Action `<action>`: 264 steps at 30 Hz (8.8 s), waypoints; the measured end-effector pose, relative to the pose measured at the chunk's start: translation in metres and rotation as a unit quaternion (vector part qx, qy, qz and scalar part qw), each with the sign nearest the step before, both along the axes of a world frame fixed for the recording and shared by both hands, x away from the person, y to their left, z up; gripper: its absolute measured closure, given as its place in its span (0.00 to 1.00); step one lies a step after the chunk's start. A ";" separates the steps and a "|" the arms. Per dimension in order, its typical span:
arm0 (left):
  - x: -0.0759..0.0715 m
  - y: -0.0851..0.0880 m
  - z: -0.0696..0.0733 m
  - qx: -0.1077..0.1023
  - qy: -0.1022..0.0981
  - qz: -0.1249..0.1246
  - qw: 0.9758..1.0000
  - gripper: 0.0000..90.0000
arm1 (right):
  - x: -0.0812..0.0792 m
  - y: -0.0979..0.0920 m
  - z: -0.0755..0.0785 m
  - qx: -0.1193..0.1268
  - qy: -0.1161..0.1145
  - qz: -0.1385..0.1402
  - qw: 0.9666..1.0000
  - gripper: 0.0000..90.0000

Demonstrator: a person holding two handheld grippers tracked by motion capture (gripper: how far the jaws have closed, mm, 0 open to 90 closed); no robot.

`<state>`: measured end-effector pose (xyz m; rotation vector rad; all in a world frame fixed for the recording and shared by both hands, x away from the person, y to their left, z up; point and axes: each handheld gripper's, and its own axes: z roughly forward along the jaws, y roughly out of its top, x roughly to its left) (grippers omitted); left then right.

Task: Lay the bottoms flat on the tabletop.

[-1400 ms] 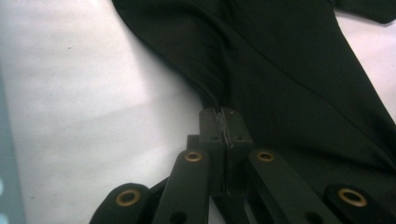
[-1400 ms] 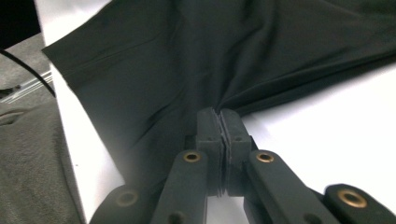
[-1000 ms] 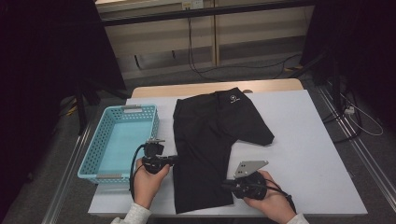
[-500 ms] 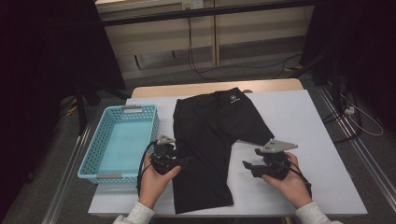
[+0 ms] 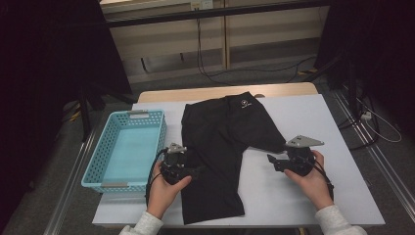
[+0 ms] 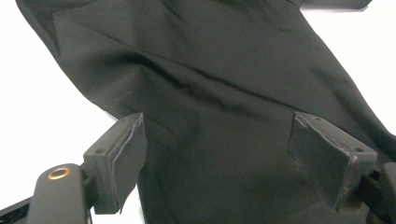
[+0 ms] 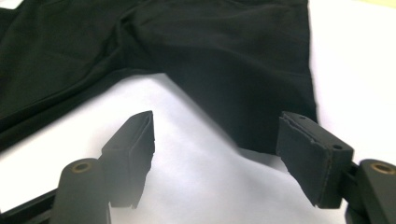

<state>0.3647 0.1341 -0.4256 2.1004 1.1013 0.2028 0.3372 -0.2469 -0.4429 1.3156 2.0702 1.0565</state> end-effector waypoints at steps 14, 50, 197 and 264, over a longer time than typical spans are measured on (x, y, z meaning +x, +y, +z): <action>-0.001 -0.005 -0.006 0.006 0.010 -0.008 1.000 0.21 | 0.034 -0.005 -0.011 -0.026 0.026 0.002 0.999 0.55; 0.000 -0.004 -0.010 0.003 0.015 -0.006 1.000 0.20 | 0.078 -0.006 0.039 -0.010 0.011 -0.017 1.000 0.99; -0.018 0.002 -0.003 -0.002 -0.013 -0.010 1.000 0.16 | 0.117 0.050 -0.004 -0.067 0.044 0.023 0.997 1.00; -0.020 0.003 0.000 -0.011 -0.014 -0.015 1.000 0.16 | 0.048 0.004 0.038 0.008 0.026 0.016 1.000 0.92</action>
